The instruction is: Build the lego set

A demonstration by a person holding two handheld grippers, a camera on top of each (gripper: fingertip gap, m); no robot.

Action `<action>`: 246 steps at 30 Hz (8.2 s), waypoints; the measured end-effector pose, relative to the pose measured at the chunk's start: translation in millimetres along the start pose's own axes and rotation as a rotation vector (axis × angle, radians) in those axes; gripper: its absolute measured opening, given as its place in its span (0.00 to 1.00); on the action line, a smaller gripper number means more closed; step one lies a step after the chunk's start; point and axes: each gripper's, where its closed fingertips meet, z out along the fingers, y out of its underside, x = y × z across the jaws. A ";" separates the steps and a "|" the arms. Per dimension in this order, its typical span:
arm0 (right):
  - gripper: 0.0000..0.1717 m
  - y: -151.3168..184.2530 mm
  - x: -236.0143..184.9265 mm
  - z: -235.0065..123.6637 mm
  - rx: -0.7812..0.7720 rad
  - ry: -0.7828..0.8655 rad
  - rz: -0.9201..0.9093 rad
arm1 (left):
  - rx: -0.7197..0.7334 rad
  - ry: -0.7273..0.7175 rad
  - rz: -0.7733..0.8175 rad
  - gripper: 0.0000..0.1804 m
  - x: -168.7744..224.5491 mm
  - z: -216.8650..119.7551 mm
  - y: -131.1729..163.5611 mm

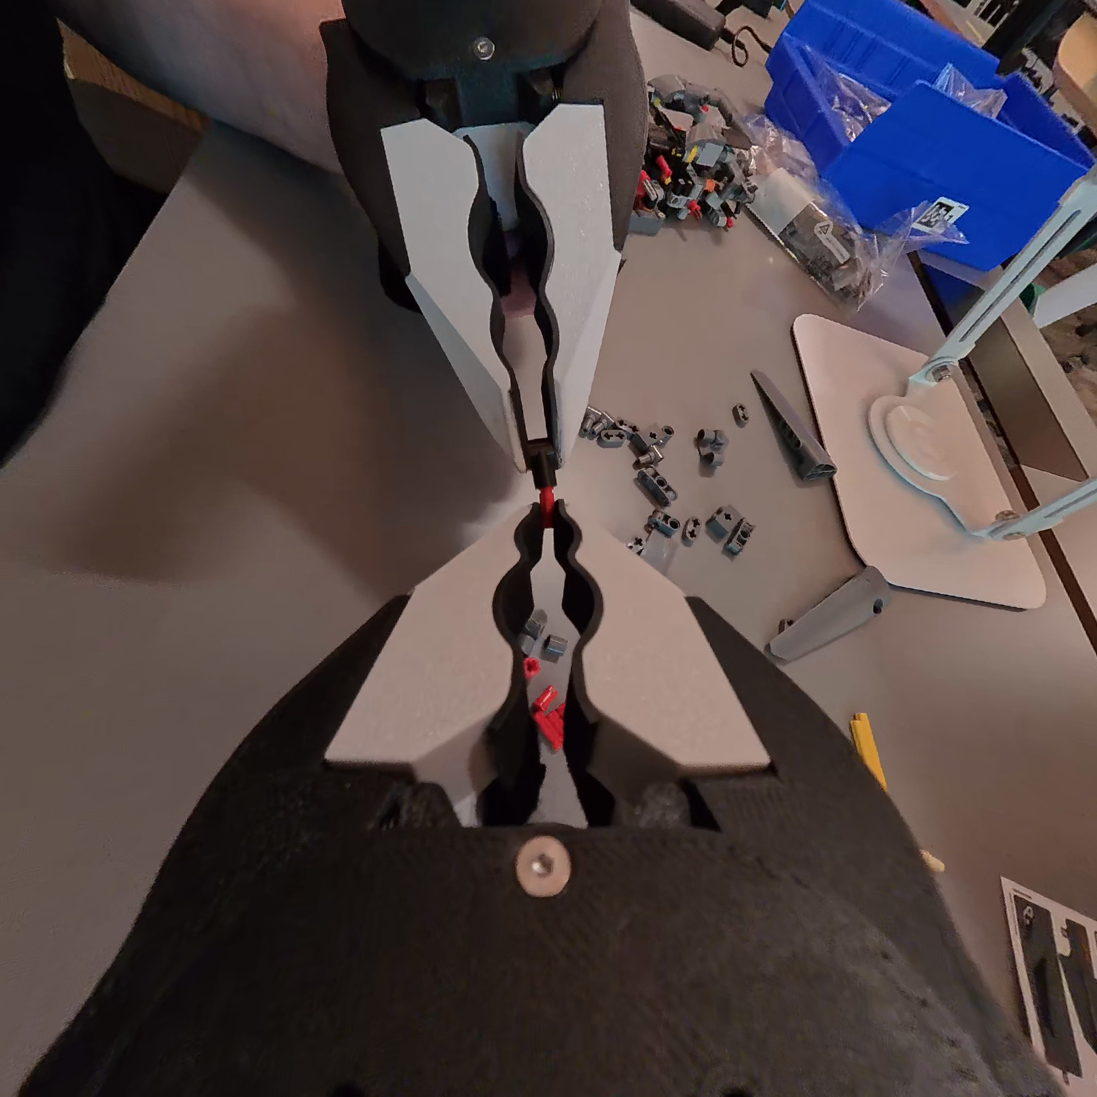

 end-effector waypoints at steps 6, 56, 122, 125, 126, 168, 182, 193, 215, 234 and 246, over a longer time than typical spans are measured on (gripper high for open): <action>0.00 -3.4 -5.7 -1.1 0.013 -0.021 -0.026 | 0.035 0.047 -0.010 0.03 5.7 -2.3 -4.0; 0.20 -176.2 24.1 -22.5 0.573 0.326 0.329 | -0.005 -0.618 0.683 0.02 -34.0 -140.8 -82.2; 0.09 -55.4 28.0 -23.4 -0.231 0.797 -0.025 | -0.393 0.454 0.222 0.03 23.1 -36.3 29.6; 0.09 -49.2 27.8 -29.2 -0.231 0.801 -0.011 | -0.429 0.474 0.241 0.03 24.8 -29.3 37.8; 0.09 -47.6 27.6 -30.7 -0.232 0.803 -0.009 | -0.448 0.486 0.236 0.03 26.3 -28.6 42.2; 0.08 -28.6 32.1 -44.1 -0.203 0.793 0.007 | -0.457 0.360 0.215 0.14 -8.2 -42.4 57.4; 0.10 -38.5 44.5 -45.6 -0.225 0.806 -0.023 | -0.355 0.240 0.259 0.00 -38.3 -55.4 37.1; 0.13 -52.8 72.3 -54.1 -0.291 0.840 -0.145 | -0.220 -0.186 0.356 0.00 -169.6 -87.2 -28.8; 0.17 -68.5 265.5 -24.8 -0.494 0.739 -0.535 | -0.252 -0.447 0.472 0.00 -298.5 -64.5 -32.6; 0.06 -68.9 44.9 7.4 -0.325 0.330 -0.223 | -0.343 -0.473 0.499 0.00 -226.3 -179.3 -5.4; 0.08 -45.6 -13.6 21.1 -0.251 0.263 0.083 | -0.378 -0.672 0.151 0.00 -232.4 -287.3 120.9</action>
